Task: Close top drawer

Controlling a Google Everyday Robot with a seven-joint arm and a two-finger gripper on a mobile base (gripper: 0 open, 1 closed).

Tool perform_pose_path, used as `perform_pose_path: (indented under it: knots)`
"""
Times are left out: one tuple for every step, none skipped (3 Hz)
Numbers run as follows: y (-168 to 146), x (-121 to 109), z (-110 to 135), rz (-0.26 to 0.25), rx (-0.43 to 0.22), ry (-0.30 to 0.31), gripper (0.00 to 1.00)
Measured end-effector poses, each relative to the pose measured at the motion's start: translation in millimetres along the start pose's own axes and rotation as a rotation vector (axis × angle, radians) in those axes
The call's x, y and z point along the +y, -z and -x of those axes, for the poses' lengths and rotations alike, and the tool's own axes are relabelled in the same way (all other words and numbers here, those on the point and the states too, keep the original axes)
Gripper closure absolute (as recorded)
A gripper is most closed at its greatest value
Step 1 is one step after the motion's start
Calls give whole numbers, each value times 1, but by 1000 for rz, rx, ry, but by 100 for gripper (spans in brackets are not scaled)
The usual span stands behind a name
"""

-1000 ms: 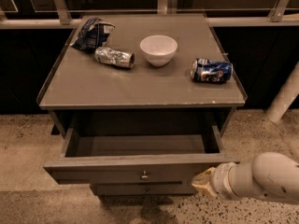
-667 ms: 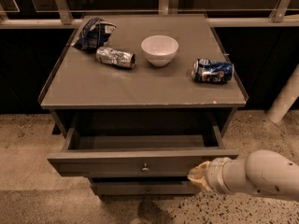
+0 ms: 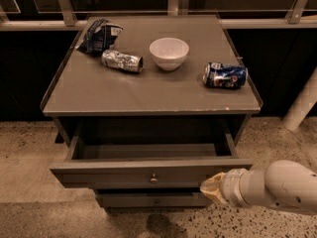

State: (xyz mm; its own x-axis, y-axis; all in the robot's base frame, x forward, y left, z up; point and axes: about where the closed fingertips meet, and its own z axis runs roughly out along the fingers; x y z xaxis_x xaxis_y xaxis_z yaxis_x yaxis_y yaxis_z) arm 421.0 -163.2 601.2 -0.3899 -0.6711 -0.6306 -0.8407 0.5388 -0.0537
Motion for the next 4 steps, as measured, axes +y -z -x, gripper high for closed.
perform_pose_path:
  knots:
    - [-8, -8, -2, 58, -76, -27, 100]
    - [-19, -19, 2, 83, -122, -22, 100]
    - [-30, -29, 9, 92, -149, -6, 100]
    - [-30, -29, 9, 92, -149, -5, 100]
